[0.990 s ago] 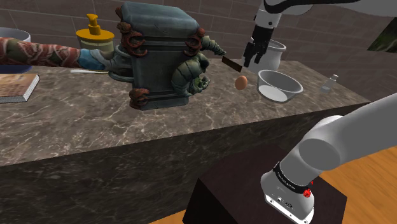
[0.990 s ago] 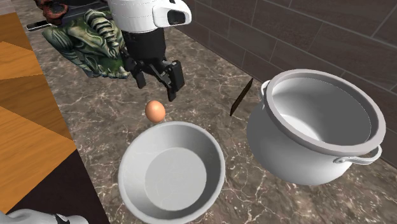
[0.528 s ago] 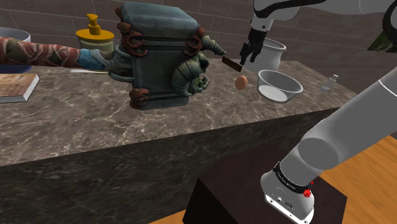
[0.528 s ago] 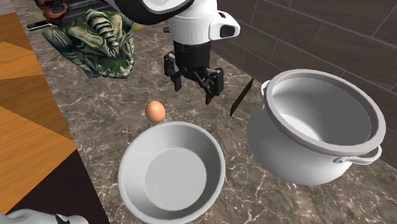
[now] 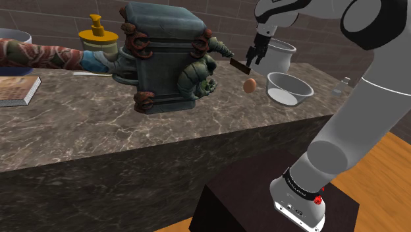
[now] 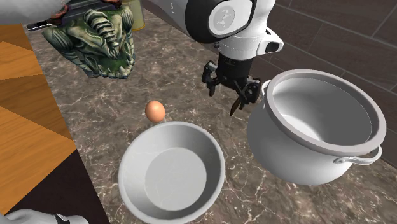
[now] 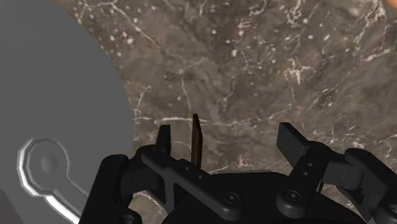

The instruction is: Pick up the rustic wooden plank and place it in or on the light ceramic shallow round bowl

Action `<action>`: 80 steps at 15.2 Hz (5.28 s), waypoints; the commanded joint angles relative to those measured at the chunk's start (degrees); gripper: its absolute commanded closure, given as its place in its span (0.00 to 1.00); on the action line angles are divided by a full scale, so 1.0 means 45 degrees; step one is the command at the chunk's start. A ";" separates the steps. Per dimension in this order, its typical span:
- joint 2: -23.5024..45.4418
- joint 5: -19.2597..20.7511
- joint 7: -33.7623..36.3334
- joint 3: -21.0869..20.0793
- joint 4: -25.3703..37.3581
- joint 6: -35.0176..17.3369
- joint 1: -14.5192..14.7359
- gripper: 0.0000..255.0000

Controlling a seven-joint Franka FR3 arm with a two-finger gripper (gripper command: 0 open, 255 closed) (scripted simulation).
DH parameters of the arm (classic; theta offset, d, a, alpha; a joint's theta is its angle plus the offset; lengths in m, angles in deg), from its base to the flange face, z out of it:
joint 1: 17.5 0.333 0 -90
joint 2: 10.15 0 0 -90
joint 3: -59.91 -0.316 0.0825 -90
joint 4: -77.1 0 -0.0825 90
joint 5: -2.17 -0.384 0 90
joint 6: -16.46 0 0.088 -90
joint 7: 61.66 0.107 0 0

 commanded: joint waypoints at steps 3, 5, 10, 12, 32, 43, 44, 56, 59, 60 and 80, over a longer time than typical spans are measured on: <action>0.1063 -0.0495 -0.0450 0.0075 0.0598 -0.0409 -0.0270 0.00; 0.1141 -0.0534 -0.0476 0.0057 0.0351 -0.0729 -0.0275 0.00; 0.1304 -0.0613 -0.0529 0.0012 -0.0061 -0.1292 -0.0297 0.00; 0.1304 -0.0610 -0.0528 0.0002 -0.0060 -0.1292 -0.0306 0.00; 0.1031 -0.0470 -0.0417 0.0017 0.0634 -0.0347 -0.0308 1.00; 0.0789 -0.0339 -0.0292 0.0058 0.2218 0.1458 -0.0324 1.00; 0.0785 -0.0335 -0.0285 0.0062 0.2383 0.1627 -0.0329 1.00; 0.0962 -0.0380 -0.0258 0.0106 0.4516 0.3593 -0.0432 1.00; -0.0733 0.0214 -0.0239 0.0176 0.2402 0.3065 -0.0294 1.00; -0.1273 0.0409 -0.0226 0.0188 0.1769 0.2936 -0.0281 1.00; -1.0970 0.3672 -0.0829 0.0237 -0.6529 0.3908 -0.2214 1.00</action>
